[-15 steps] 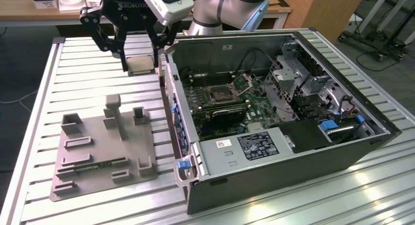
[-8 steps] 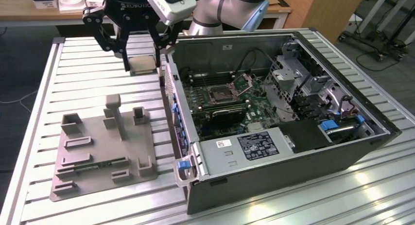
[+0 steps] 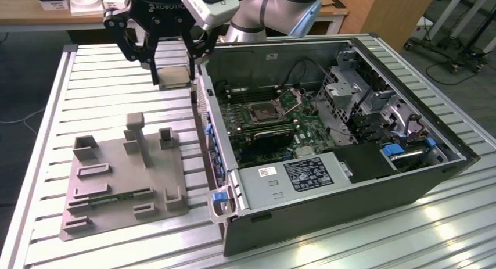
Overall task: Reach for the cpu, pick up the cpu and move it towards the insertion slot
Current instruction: 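Pick up the cpu and move it towards the insertion slot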
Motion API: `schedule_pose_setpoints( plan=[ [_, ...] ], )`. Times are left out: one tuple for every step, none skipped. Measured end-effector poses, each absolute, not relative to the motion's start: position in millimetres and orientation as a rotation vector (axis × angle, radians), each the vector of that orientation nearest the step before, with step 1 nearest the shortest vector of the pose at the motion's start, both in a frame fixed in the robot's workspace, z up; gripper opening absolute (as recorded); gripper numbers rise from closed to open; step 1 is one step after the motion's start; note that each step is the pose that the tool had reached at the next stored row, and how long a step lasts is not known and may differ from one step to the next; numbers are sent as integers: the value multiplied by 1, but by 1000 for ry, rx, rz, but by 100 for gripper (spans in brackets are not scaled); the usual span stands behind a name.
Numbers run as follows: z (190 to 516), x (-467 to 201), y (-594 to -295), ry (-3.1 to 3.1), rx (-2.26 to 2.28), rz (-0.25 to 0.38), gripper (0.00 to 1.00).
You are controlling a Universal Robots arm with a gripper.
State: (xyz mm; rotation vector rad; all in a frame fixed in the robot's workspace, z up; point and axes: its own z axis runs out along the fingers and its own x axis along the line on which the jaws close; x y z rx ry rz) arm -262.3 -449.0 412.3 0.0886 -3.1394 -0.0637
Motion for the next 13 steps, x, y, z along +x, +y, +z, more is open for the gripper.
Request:
schedule_pose_setpoints(
  plan=[
    [412,-262,-449,-3139,89,-64,55],
    [412,-261,-449,-3139,89,-64,55],
    [412,-261,-449,-3139,89,-64,55],
    [412,-260,-449,-3139,89,-64,55],
    [412,-260,-449,-3139,89,-64,55],
    [412,-259,-449,-3139,89,-64,55],
    [412,-258,-449,-3139,89,-64,55],
    [412,-258,-449,-3139,89,-64,55],
    [412,-257,-449,-3139,89,-63,55],
    [412,-257,-449,-3139,89,-63,55],
    [412,-256,-449,-3139,89,-63,55],
    [412,-256,-449,-3139,89,-63,55],
    [412,-255,-449,-3139,89,-63,55]
  ],
)
